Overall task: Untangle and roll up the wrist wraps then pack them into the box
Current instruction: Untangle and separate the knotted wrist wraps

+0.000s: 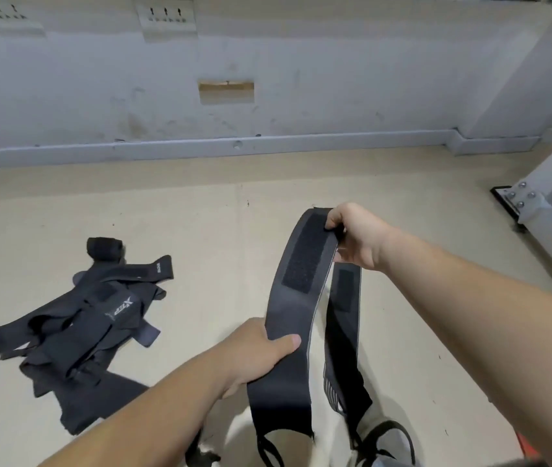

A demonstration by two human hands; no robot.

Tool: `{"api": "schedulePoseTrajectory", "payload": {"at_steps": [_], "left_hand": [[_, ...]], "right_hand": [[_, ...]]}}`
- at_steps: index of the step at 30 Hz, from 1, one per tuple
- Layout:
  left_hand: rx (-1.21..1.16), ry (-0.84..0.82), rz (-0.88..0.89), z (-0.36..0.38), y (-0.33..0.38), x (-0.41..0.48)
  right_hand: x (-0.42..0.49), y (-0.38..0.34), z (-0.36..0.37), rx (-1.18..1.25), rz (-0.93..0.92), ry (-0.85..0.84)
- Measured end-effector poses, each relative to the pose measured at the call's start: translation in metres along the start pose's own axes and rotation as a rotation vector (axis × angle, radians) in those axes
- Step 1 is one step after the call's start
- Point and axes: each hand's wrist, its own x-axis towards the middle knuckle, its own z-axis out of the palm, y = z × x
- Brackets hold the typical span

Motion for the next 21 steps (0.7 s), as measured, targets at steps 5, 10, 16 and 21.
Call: {"api": "schedulePoseTrajectory", "payload": {"at_steps": [5,10,16,21], "left_hand": [[-0.118,0.061,-0.116,0.010,-0.024,0.075],[-0.118,0.057,-0.174,0.000,-0.052,0.152],[-0.186,0.149,-0.175,0.007,-0.094,0.222],[0.061,0.283,-0.176,0.014,-0.127,0.246]], "right_hand": [[0.076,0.028,0.003,-0.035,-0.083,0.078],[0.163,0.051,0.007,-0.062,-0.056,0.151],[0.249,0.076,0.006,-0.076,-0.055,0.196],[0.279,0.146,0.005,-0.754,-0.031,0.427]]}}
